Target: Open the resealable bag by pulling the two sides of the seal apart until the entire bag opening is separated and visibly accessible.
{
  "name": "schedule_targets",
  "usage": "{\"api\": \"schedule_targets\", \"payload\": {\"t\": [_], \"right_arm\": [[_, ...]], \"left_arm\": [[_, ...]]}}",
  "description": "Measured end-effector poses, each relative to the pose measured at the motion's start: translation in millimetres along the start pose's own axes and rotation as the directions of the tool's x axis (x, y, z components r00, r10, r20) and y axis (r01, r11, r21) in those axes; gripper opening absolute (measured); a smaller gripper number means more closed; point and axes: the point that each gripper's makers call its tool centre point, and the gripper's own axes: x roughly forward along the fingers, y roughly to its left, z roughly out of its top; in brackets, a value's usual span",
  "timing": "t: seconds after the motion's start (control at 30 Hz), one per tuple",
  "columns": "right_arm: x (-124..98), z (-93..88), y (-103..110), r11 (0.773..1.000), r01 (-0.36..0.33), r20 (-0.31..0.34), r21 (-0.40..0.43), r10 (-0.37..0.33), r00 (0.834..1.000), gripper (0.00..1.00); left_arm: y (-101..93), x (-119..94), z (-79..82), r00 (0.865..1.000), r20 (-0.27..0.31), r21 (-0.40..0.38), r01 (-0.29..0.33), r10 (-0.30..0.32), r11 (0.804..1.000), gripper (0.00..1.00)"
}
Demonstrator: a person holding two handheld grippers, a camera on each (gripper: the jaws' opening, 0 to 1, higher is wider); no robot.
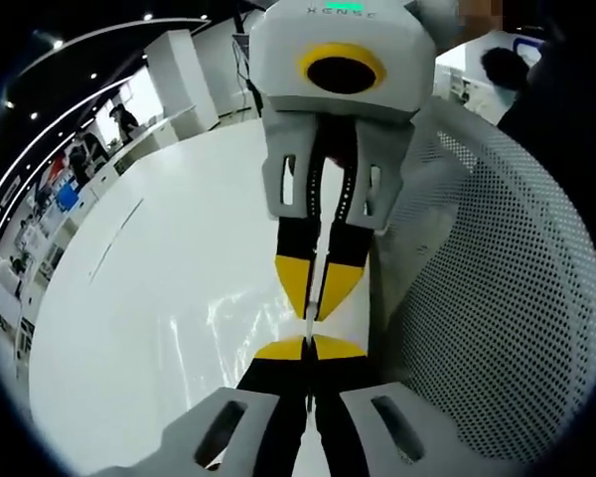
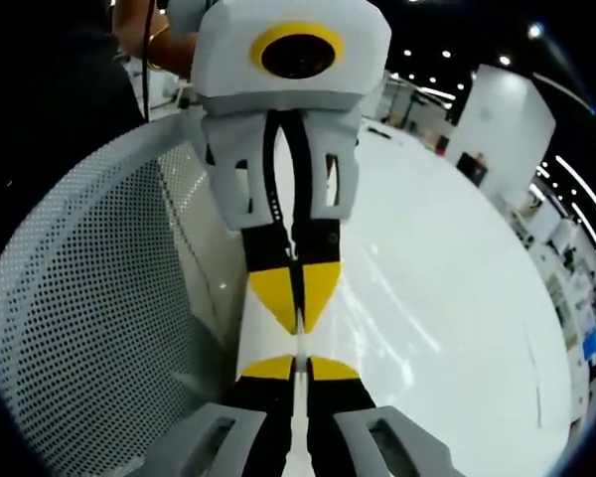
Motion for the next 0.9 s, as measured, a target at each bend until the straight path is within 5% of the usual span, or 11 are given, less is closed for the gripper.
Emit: {"api": "schedule_targets", "payload": {"t": [0.9], "right_arm": [[-8.1, -34.9, -1.8, 0.999, 0.008, -0.057, 0.046, -0.005, 0.998, 0.0]], "left_arm": [[0.2, -10.2, 8.6, 1.0, 0.024, -0.005, 0.003, -0.003, 1.0, 0.0]]}}
